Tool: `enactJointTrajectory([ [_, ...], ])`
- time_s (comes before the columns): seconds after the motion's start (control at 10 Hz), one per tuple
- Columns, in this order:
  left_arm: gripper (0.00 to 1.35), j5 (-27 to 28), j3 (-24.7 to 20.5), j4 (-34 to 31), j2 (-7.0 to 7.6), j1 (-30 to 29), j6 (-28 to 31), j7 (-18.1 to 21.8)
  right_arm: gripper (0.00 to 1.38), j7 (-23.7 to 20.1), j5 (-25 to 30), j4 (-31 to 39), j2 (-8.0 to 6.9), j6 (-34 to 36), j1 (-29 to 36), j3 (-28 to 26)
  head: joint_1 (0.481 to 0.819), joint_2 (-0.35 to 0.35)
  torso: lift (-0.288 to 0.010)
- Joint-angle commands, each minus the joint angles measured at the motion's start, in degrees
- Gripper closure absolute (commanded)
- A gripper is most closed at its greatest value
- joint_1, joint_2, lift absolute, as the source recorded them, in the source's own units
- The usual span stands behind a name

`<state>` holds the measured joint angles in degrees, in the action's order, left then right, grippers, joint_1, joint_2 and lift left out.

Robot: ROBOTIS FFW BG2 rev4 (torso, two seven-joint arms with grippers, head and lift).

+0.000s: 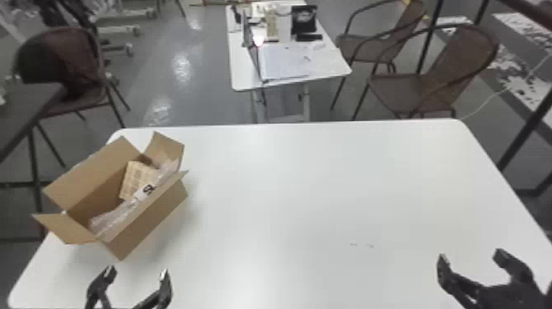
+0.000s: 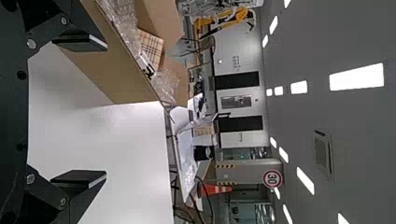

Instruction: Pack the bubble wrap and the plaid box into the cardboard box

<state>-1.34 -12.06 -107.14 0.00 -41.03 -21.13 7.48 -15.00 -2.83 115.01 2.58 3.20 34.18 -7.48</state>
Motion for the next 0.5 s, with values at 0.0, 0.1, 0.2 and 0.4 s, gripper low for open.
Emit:
enactJointTrajectory([
  [0.0,0.31,0.2,-0.1,0.0,-0.15,0.0,-0.1,0.0,0.27,0.0,1.0,0.4,0.05,0.0,-0.1,0.0,0.695,0.098,-0.065],
  [0.1,0.31,0.2,0.1,0.0,-0.15,0.0,-0.1,-0.4,0.27,-0.1,1.1,0.5,0.05,0.0,-0.2,0.1,0.695,0.099,-0.065],
  [0.2,0.31,0.2,0.2,0.0,-0.15,0.0,-0.3,-0.9,0.27,-0.5,2.0,0.7,0.05,0.1,-0.4,0.3,0.695,0.101,-0.065],
  [0.4,0.31,0.4,0.5,0.1,-0.15,-0.2,-1.4,-2.4,0.27,-0.9,3.4,1.4,0.05,0.3,-0.9,0.7,0.695,0.108,-0.065],
])
